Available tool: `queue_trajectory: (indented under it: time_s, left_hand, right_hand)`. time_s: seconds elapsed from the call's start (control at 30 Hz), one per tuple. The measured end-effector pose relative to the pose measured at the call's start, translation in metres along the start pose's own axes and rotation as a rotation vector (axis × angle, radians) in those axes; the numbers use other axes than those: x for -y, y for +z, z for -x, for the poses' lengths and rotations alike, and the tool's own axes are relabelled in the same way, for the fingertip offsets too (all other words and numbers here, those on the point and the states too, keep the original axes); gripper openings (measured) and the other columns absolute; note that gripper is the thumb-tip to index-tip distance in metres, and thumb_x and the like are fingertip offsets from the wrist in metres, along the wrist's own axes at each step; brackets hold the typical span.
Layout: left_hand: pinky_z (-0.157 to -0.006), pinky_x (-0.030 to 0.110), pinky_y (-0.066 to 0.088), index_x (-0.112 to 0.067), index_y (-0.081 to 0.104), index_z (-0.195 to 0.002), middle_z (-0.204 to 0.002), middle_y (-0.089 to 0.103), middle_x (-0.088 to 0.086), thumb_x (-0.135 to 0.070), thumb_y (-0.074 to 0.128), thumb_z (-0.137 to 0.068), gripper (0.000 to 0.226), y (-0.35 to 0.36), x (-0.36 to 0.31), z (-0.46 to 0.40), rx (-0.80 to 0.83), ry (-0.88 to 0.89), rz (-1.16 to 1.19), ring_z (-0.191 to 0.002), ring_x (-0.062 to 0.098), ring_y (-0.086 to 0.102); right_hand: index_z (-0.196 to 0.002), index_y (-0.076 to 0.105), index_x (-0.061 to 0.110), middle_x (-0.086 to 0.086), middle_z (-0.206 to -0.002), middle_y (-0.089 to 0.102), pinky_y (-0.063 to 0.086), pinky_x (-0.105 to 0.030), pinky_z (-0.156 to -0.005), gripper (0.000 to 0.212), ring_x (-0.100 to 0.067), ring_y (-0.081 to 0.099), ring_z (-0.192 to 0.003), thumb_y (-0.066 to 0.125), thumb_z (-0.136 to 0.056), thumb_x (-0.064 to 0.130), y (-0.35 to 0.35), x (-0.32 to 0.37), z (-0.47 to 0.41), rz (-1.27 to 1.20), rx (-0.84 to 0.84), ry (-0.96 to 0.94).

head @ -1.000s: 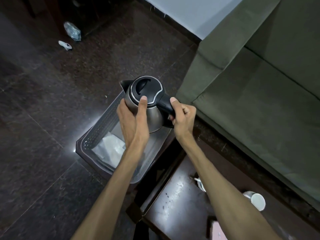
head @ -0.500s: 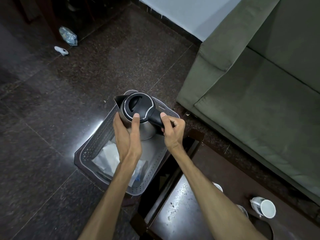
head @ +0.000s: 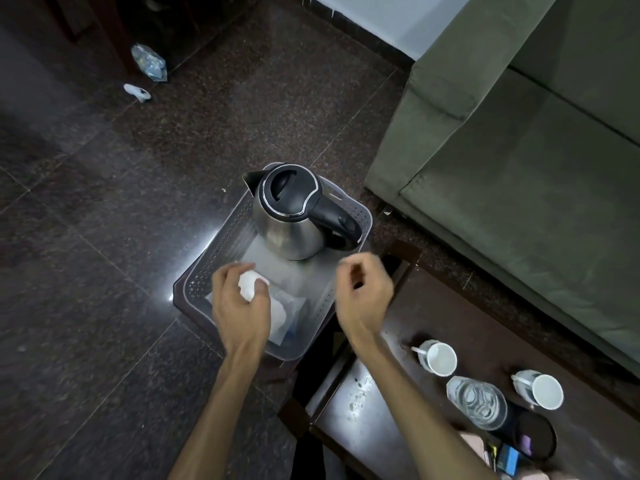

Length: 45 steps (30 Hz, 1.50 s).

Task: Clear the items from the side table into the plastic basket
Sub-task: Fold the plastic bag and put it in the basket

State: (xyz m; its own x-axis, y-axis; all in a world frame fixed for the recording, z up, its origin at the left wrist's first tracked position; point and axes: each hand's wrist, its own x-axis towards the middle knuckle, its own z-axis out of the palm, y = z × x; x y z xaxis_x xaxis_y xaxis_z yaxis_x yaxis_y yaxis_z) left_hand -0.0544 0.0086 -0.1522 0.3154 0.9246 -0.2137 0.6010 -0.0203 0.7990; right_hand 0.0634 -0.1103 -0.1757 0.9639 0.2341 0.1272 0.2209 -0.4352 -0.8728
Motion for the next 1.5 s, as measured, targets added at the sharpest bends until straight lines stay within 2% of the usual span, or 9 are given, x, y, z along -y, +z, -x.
queue_trajectory:
  time_s: [0.17,0.27,0.43,0.7,0.9,1.17,1.3,1.4,1.5]
  left_hand:
    - [-0.087,0.039,0.053,-0.014,0.076,-0.105,-0.12,0.065,-0.003,0.004,0.059,-0.085,0.032,-0.02,0.033,0.017,-0.003,0.05,-0.077,-0.092,-0.003,0.06]
    - [-0.079,0.038,0.052,-0.013,0.077,-0.104,-0.114,0.066,-0.001,0.009,0.059,-0.082,0.036,-0.025,0.038,0.023,-0.023,0.037,-0.063,-0.08,0.0,0.057]
    - [-0.076,0.02,0.045,-0.014,0.077,-0.099,-0.109,0.067,0.002,0.012,0.06,-0.08,0.037,-0.032,0.04,0.036,-0.076,0.031,-0.02,-0.077,-0.003,0.056]
    - [-0.079,0.044,0.051,-0.008,0.063,-0.095,-0.096,0.064,0.016,-0.01,0.057,-0.084,0.013,-0.016,0.017,0.076,-0.31,-0.057,0.199,-0.084,0.024,0.058]
    - [-0.062,0.035,0.063,-0.007,0.071,-0.098,-0.083,0.077,0.008,-0.036,0.061,-0.103,0.031,0.025,-0.018,0.109,0.076,-0.635,0.558,-0.073,0.023,0.075]
    - [-0.06,0.019,0.058,-0.025,0.079,-0.071,-0.073,0.078,-0.002,-0.007,0.058,-0.1,0.041,0.069,-0.06,0.175,0.234,-0.428,0.588,-0.067,0.008,0.075]
    - [-0.059,0.02,0.058,-0.014,0.073,-0.078,-0.076,0.071,0.01,-0.008,0.064,-0.1,0.025,0.084,-0.082,0.205,0.217,-0.281,0.564,-0.064,0.013,0.069]
    - [-0.058,0.016,0.052,-0.018,0.073,-0.08,-0.071,0.07,0.001,-0.014,0.069,-0.098,0.019,0.088,-0.098,0.228,0.208,-0.086,0.407,-0.06,0.008,0.062]
    - [-0.062,0.019,0.051,-0.026,0.075,-0.084,-0.071,0.073,-0.001,-0.014,0.072,-0.095,0.017,0.086,-0.114,0.249,0.282,0.117,0.266,-0.063,0.008,0.062]
  right_hand:
    - [-0.131,0.059,0.011,-0.01,-0.13,0.064,0.048,-0.041,-0.103,0.053,-0.033,0.063,-0.12,0.073,-0.081,0.025,0.035,0.011,0.03,0.598,0.824,-0.077]
    - [-0.148,0.041,0.008,-0.017,-0.145,0.051,0.036,-0.05,-0.114,0.083,-0.037,0.051,-0.134,0.08,-0.077,0.028,0.055,0.013,0.033,0.829,1.053,-0.128]
    - [-0.104,0.07,0.014,-0.014,-0.107,0.075,0.049,-0.043,-0.096,0.021,-0.038,0.069,-0.105,0.063,-0.085,0.016,0.05,0.013,0.026,0.671,0.907,-0.08]
    - [-0.065,0.077,0.017,0.003,-0.064,0.073,0.063,-0.036,-0.061,0.017,-0.021,0.072,-0.068,0.063,-0.068,0.027,-0.012,0.019,0.009,-0.271,0.564,0.811]
    - [-0.091,0.073,0.01,0.0,-0.077,0.078,0.058,-0.026,-0.057,0.015,-0.013,0.073,-0.06,0.058,-0.092,0.012,-0.08,-0.003,0.027,-0.569,0.513,1.098]
    - [-0.108,0.066,0.01,-0.01,-0.095,0.065,0.048,-0.028,-0.063,0.016,-0.022,0.06,-0.074,0.056,-0.095,0.014,-0.173,-0.033,0.052,-0.707,0.393,1.271]
    - [-0.102,0.07,0.014,-0.008,-0.098,0.072,0.059,-0.033,-0.074,0.022,-0.029,0.068,-0.087,0.07,-0.094,0.034,-0.216,-0.037,0.064,-0.299,0.192,1.153]
    - [-0.103,0.073,0.024,-0.005,-0.091,0.073,0.055,-0.026,-0.075,0.016,-0.019,0.069,-0.081,0.074,-0.088,0.018,-0.259,-0.026,0.07,-0.129,-0.222,0.671]
    - [-0.09,0.079,0.028,-0.008,-0.072,0.07,0.046,-0.024,-0.058,0.019,-0.013,0.057,-0.06,0.065,-0.086,0.015,-0.29,0.001,0.064,-0.299,0.001,0.343]
